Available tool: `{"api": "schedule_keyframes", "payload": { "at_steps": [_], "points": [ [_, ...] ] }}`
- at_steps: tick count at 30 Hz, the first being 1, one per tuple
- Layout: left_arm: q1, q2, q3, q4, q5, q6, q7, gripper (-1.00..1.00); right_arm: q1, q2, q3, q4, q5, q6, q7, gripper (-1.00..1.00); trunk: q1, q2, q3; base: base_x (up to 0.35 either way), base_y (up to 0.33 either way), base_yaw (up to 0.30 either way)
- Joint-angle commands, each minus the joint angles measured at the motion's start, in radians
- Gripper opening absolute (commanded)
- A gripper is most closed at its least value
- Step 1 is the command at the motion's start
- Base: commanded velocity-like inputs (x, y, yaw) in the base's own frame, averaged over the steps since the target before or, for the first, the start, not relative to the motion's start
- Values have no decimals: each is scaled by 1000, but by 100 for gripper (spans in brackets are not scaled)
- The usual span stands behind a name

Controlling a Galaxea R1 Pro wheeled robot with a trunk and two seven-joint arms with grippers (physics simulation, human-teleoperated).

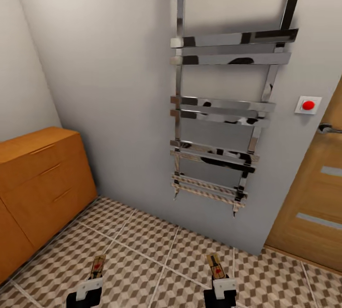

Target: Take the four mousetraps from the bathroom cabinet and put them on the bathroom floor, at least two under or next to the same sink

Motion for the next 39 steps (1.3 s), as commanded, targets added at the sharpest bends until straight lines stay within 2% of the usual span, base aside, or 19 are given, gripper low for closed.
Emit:
{"api": "schedule_keyframes", "payload": {
  "at_steps": [1,39],
  "points": [
    [-1,0,-6,2,-7,-3,10,-100,-1,0,3,1,8,0,-10,-100,0,-1,-1,-1,0,-284],
    [0,0,-6,2,-7,-3,10,-100,-1,0,3,1,8,0,-10,-100,0,-1,-1,0,0,-293]
  ]
}}
